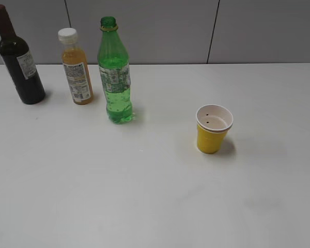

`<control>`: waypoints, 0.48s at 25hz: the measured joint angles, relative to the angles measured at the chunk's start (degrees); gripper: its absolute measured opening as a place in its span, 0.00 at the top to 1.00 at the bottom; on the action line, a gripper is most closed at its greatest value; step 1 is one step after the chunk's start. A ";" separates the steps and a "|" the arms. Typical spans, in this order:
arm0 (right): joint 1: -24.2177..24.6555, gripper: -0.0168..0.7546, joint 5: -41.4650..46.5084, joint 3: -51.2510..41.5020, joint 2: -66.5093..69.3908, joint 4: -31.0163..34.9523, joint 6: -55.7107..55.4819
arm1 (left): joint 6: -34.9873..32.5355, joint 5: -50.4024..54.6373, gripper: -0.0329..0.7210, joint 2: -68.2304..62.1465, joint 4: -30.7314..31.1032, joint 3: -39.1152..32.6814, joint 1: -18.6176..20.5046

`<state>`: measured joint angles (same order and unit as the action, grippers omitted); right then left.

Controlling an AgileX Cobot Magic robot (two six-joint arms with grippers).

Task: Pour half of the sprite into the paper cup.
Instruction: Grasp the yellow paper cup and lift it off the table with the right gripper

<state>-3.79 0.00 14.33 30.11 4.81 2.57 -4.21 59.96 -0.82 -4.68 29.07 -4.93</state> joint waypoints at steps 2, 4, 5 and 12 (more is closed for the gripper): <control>0.00 0.21 -2.94 -2.46 1.26 0.00 0.00 | 0.00 0.00 0.17 0.00 0.00 0.00 0.00; 0.00 0.21 -6.05 -4.84 2.64 -0.46 0.00 | 0.00 0.00 0.17 0.00 0.00 0.00 0.00; 0.00 0.21 -7.30 -5.69 3.39 -0.88 0.00 | 0.00 -0.05 0.17 0.00 0.00 0.00 0.00; 0.00 0.21 -16.32 -7.76 11.08 -3.78 -0.89 | 0.00 -0.05 0.17 0.00 0.00 0.00 0.00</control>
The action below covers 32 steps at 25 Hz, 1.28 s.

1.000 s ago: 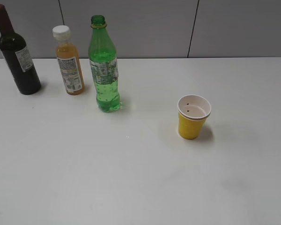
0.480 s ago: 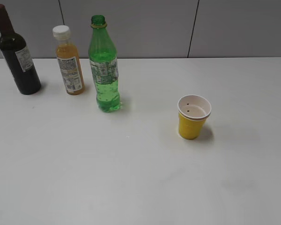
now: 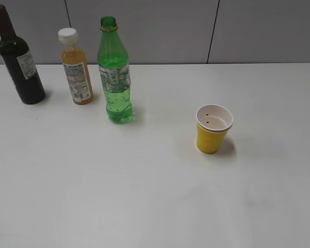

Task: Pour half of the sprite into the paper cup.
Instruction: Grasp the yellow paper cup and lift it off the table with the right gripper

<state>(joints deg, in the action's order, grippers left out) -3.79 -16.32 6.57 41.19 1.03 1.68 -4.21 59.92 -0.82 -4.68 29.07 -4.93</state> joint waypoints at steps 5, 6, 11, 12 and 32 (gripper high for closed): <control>-4.19 0.21 -6.79 0.00 7.31 -5.92 -4.60 | 0.00 -0.02 0.17 0.00 0.00 0.00 0.00; -5.57 0.21 -8.21 0.00 8.95 -6.23 -4.86 | 0.00 -0.02 0.17 0.00 0.00 0.00 0.00; -10.57 0.21 -13.17 0.00 17.45 -5.94 -5.23 | 0.00 -0.06 0.17 0.00 0.00 0.00 0.00; -11.03 0.21 -14.76 -0.05 19.03 -5.90 -5.29 | 0.00 -0.06 0.17 0.00 0.00 0.00 0.00; -17.68 0.21 -37.33 3.14 47.55 -6.12 -5.47 | 0.00 -0.06 0.17 0.00 0.00 0.00 0.00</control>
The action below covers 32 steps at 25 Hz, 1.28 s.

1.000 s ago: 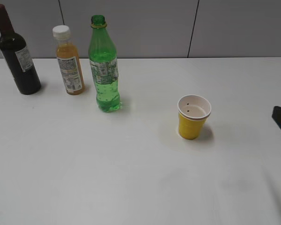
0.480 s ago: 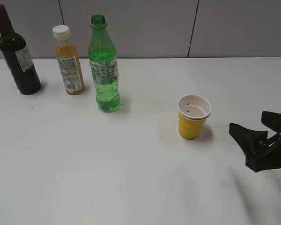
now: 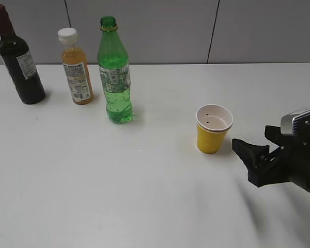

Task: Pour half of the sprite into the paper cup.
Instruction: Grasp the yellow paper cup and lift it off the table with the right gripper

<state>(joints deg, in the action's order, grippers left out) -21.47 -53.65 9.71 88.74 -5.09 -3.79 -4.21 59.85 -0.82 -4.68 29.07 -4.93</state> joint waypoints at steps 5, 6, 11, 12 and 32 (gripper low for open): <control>0.00 0.14 -1.97 1.55 4.99 -2.73 0.00 | 0.00 0.00 0.17 0.00 0.00 0.00 0.00; 0.00 0.13 -3.16 1.62 6.25 -2.82 0.14 | 0.00 0.00 0.17 0.00 0.00 0.00 0.00; 0.00 0.12 -12.92 1.86 12.23 -3.22 0.59 | 0.00 0.00 0.17 0.00 0.00 0.00 0.00; 0.00 0.12 -13.54 2.25 13.43 -3.21 0.72 | 0.00 0.00 0.17 0.00 0.00 0.00 0.00; 0.00 0.12 -10.91 10.70 26.05 -2.73 1.48 | 0.00 0.00 0.17 0.00 0.00 0.00 0.00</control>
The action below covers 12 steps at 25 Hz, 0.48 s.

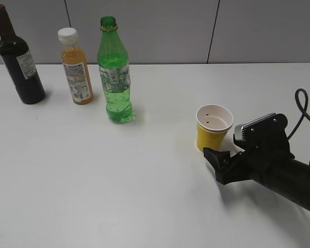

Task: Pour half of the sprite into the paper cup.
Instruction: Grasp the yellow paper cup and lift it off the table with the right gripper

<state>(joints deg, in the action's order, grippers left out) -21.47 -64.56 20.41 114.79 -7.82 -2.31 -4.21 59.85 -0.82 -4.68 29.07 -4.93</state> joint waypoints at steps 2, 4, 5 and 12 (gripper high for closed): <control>0.00 0.12 0.33 1.15 1.00 0.00 0.10 | 0.00 0.00 0.17 0.00 0.00 0.00 0.00; 0.00 0.12 0.33 2.15 2.03 0.00 0.10 | 0.00 0.00 0.17 0.00 0.00 0.00 0.00; 0.00 0.12 0.48 2.66 2.67 0.00 0.10 | 0.00 0.00 0.17 0.00 0.00 0.00 0.00; 0.00 0.13 2.26 6.33 5.81 -1.19 0.10 | 0.00 0.00 0.17 0.00 0.00 0.00 0.00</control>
<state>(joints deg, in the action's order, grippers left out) -21.47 -62.30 26.74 120.60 -9.01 -2.20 -4.21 59.85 -0.82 -4.68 29.07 -4.93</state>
